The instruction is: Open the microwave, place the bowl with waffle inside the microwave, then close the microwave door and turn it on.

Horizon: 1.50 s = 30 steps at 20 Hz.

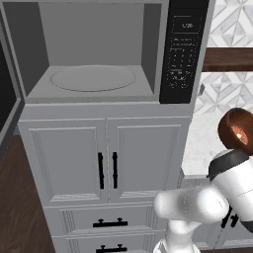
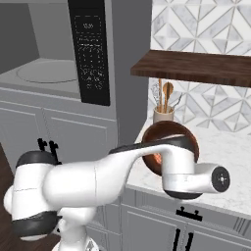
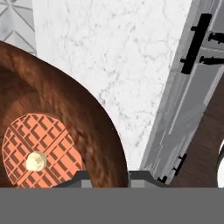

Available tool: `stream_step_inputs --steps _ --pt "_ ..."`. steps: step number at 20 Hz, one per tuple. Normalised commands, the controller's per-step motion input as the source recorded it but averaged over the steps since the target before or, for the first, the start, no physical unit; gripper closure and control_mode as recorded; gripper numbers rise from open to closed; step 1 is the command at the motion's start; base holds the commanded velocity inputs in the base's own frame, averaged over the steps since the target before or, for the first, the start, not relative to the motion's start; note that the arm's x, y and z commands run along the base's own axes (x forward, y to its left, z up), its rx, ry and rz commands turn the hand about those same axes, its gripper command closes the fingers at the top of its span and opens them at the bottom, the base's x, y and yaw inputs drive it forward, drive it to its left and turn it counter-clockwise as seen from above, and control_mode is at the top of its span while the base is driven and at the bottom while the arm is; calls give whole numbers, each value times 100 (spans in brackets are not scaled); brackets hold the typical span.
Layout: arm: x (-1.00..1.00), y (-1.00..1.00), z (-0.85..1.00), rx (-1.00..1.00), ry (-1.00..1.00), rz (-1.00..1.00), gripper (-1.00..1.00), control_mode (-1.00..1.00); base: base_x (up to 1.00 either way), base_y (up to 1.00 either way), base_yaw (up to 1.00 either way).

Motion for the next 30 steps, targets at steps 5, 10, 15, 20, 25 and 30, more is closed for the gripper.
stream_step_inputs --steps 5,10,15,20,25,30 --pt "-100 98 35 -15 -1 -24 100 -100 0 0 0" --pt "-90 100 40 -20 0 -18 100 -100 0 0 0" --pt "-70 100 57 -14 0 -12 100 -100 0 0 0" --pt "-46 100 69 -8 1 -5 100 -100 0 0 0" --pt "-15 100 77 -11 12 -1 100 -100 0 0 0" --pt "-3 100 69 -10 26 4 100 -100 0 0 0"
